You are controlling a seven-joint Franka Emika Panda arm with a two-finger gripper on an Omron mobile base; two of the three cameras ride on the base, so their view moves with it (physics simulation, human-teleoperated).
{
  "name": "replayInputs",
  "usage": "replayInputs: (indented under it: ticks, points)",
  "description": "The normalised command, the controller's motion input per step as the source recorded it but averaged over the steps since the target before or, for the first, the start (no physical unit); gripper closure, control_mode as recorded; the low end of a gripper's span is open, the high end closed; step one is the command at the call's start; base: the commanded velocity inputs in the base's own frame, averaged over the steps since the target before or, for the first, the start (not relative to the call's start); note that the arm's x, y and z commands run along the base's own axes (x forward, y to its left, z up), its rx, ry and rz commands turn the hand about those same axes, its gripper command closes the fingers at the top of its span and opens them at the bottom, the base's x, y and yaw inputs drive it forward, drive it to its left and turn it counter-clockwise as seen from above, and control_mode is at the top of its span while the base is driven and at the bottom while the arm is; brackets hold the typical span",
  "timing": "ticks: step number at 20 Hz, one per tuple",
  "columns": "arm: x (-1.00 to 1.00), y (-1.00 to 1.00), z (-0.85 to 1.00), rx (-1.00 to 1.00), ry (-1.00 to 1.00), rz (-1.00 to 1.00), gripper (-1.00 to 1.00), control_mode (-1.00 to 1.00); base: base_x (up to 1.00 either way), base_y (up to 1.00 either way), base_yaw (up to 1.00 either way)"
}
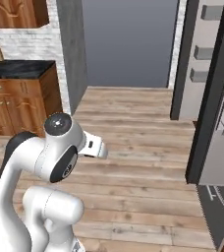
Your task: Retrieve the banana and orange from the fridge and place them into the bowl on the dining table.
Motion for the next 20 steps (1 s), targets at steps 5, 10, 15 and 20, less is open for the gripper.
replayInputs:
  ticks: [5,10,15,20]
  points:
    - [0.00,0.00,0.00,0.00,0.00,0.00,-1.00,1.00,0.37,-0.05,-0.38]
    - [0.00,0.00,0.00,0.00,0.00,0.00,-1.00,1.00,0.58,0.10,-0.42]
    - [0.00,0.00,0.00,0.00,0.00,0.00,-1.00,1.00,0.83,0.29,-0.41]
    - [0.00,0.00,0.00,0.00,0.00,0.00,-1.00,1.00,0.72,0.36,-0.40]
